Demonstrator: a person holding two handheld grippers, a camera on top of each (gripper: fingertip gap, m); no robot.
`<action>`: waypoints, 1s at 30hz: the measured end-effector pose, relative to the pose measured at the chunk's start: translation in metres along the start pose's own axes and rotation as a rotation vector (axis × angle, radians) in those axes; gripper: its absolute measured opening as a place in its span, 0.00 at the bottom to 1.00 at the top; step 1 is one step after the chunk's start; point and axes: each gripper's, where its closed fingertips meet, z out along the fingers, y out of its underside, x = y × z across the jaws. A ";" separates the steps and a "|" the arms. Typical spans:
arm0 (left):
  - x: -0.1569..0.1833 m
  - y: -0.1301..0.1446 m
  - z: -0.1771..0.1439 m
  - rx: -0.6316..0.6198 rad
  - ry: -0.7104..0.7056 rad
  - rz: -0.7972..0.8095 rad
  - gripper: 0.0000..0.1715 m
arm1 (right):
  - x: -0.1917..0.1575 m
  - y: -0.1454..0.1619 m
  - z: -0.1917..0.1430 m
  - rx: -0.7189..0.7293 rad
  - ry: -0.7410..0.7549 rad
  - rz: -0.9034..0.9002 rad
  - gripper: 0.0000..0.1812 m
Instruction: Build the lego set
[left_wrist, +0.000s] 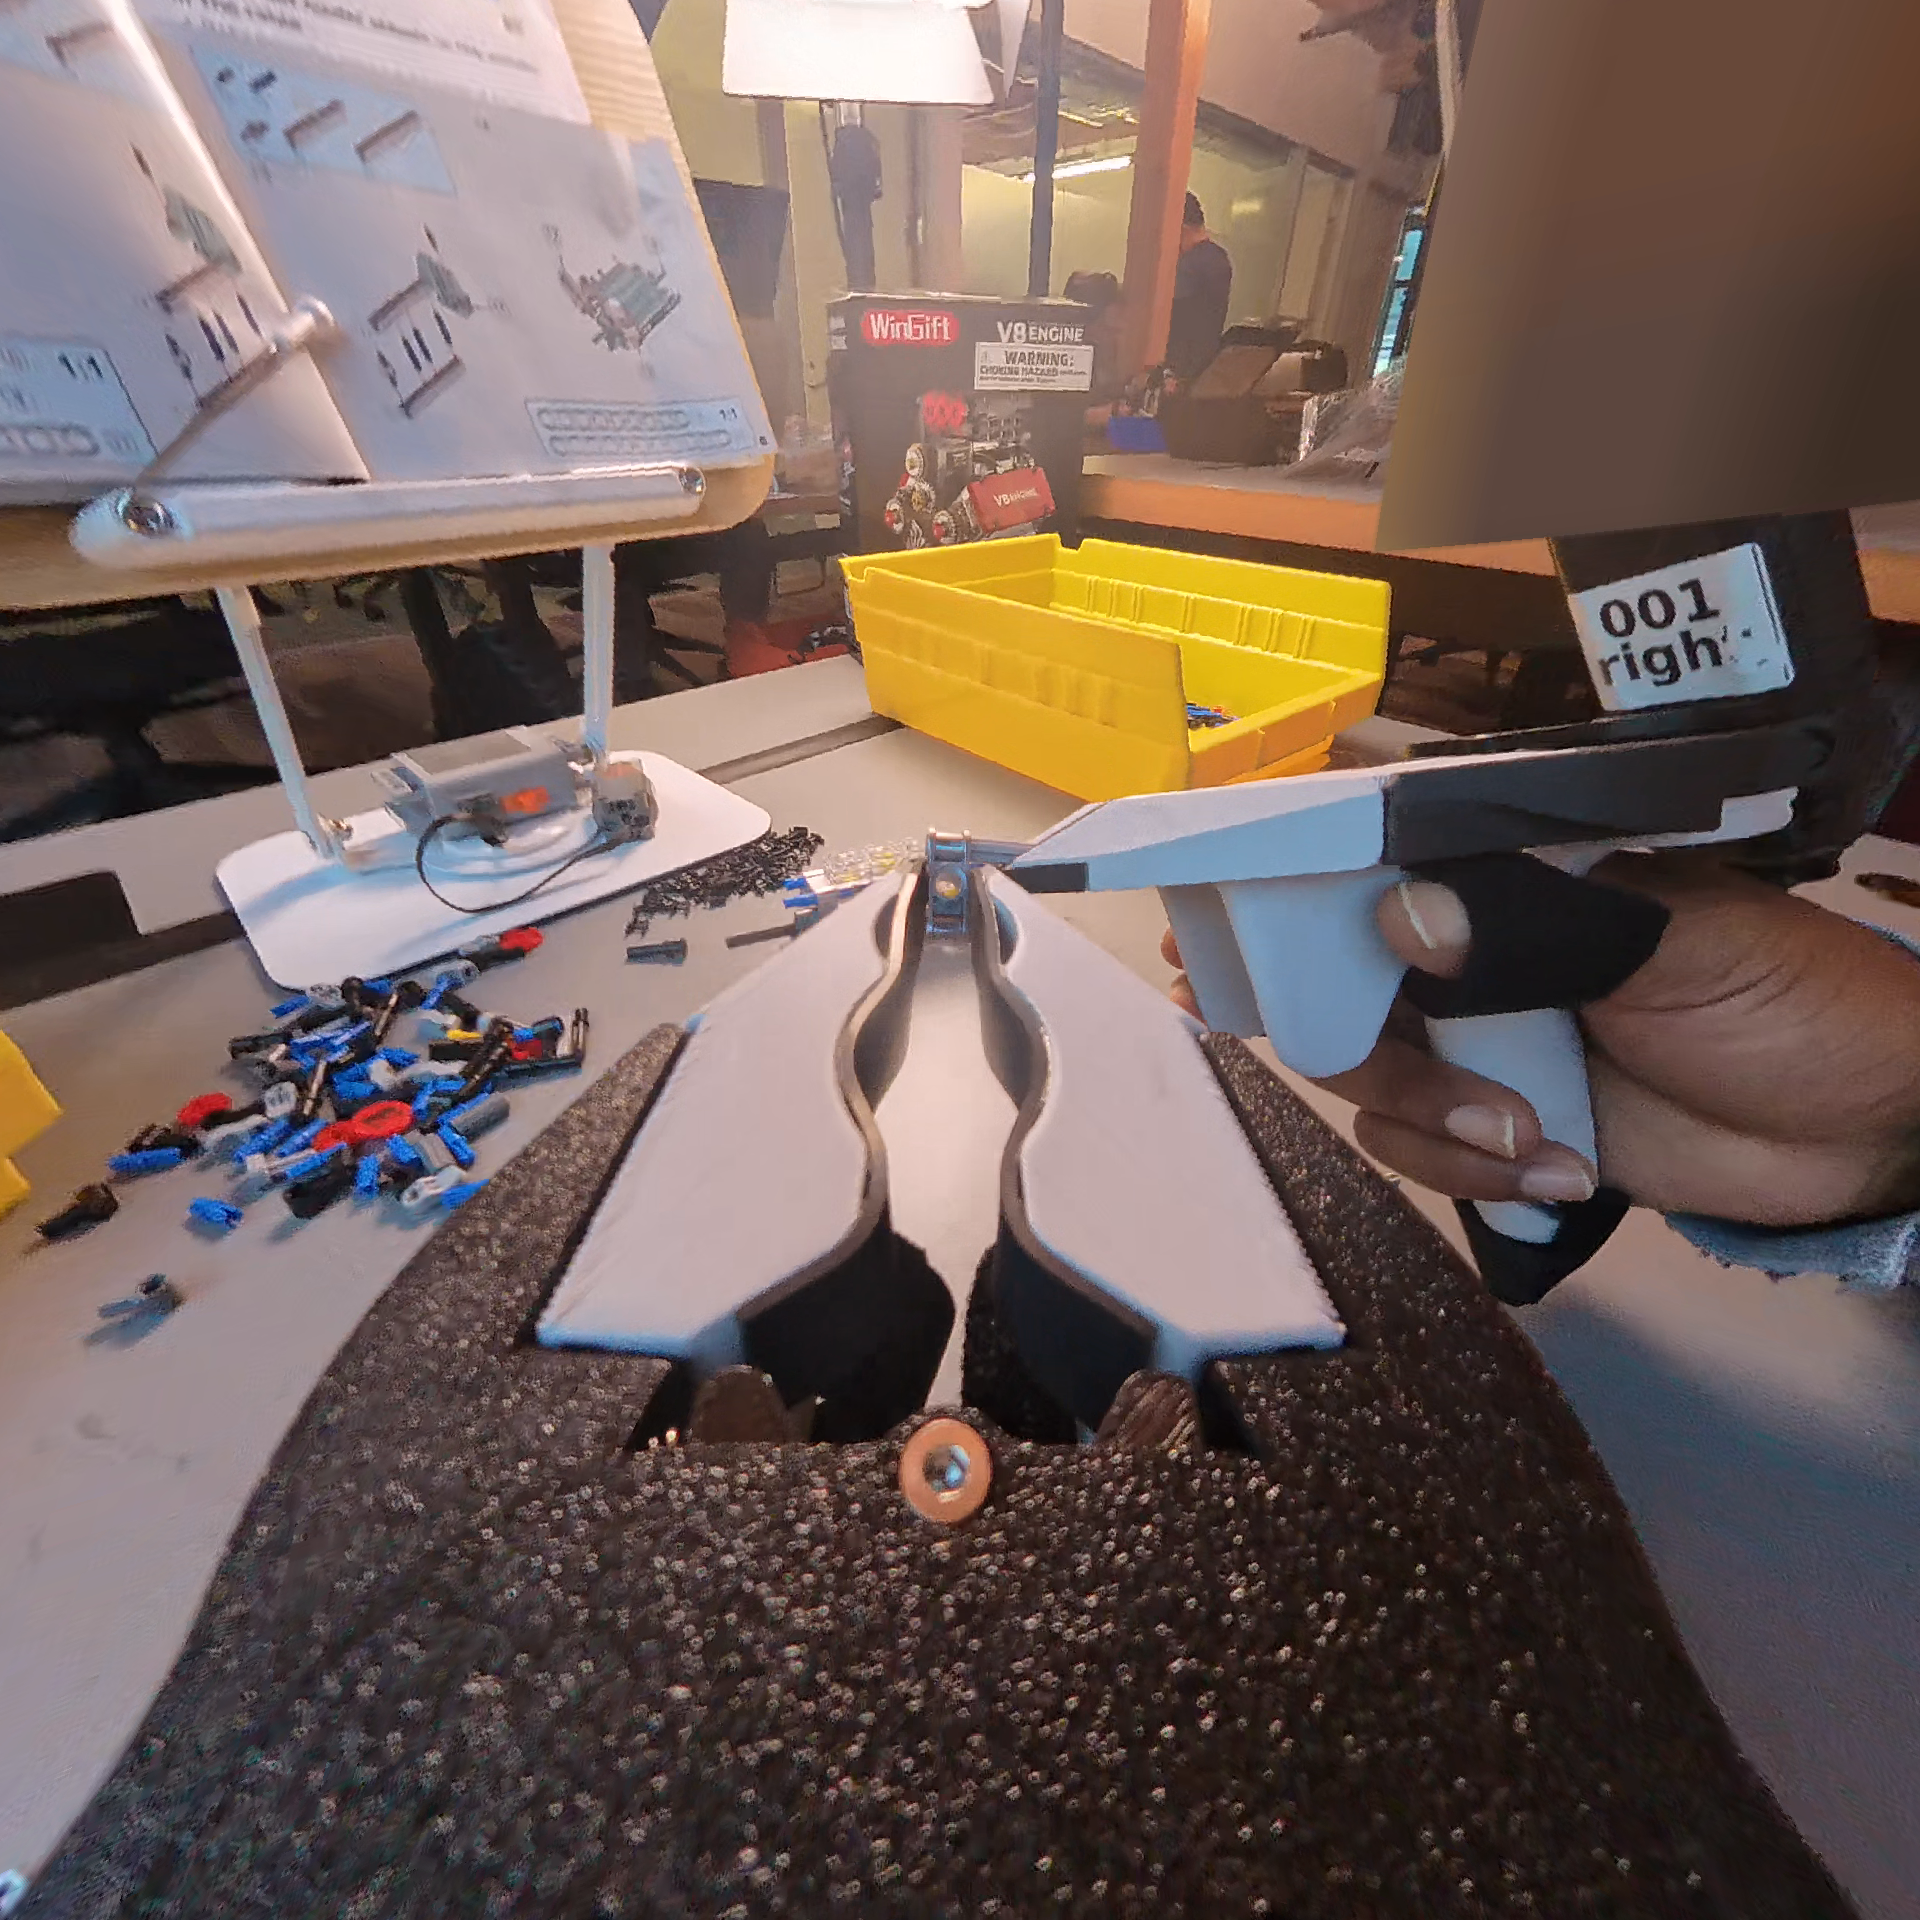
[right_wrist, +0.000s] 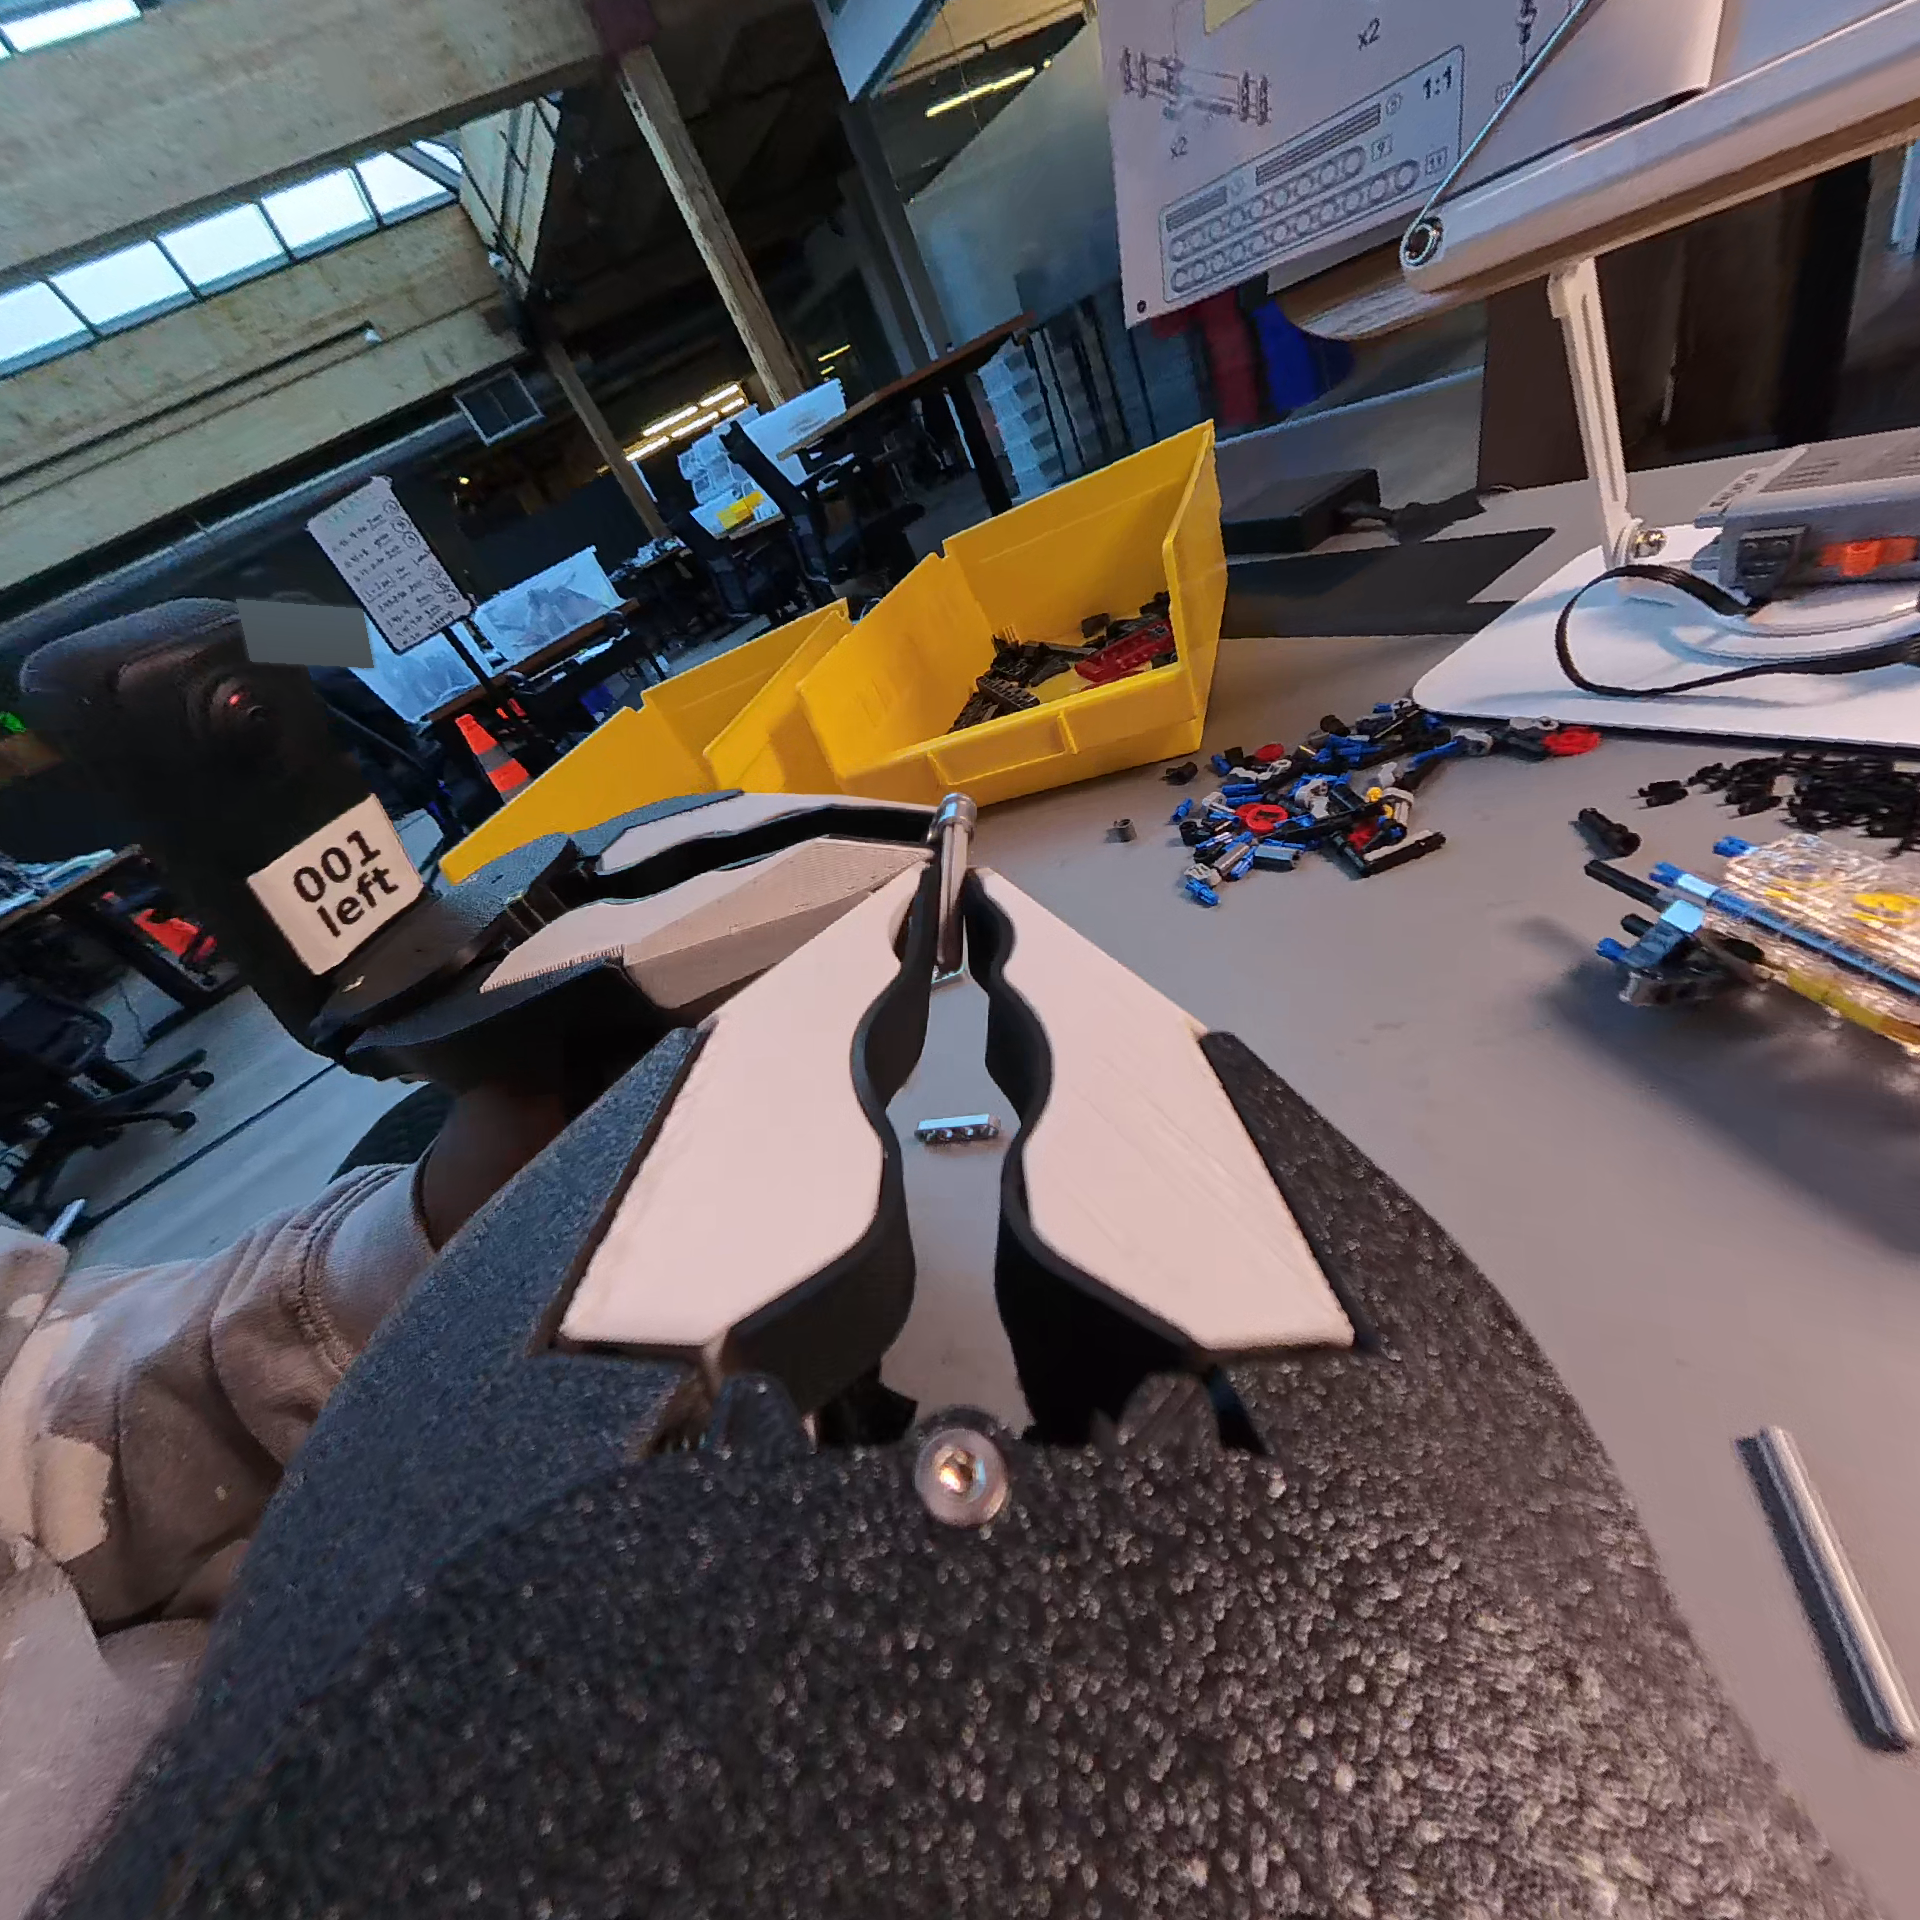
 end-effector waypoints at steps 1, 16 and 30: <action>-0.001 0.002 0.001 -0.005 -0.002 -0.028 0.03 | 0.002 0.001 0.001 -0.005 0.007 0.000 0.01; -0.014 0.018 0.005 -0.049 -0.007 -0.246 0.03 | 0.006 0.011 0.010 -0.049 0.012 -0.013 0.07; -0.004 -0.007 -0.004 0.087 0.165 -0.347 0.03 | -0.025 -0.011 -0.002 0.024 -0.236 -0.046 0.09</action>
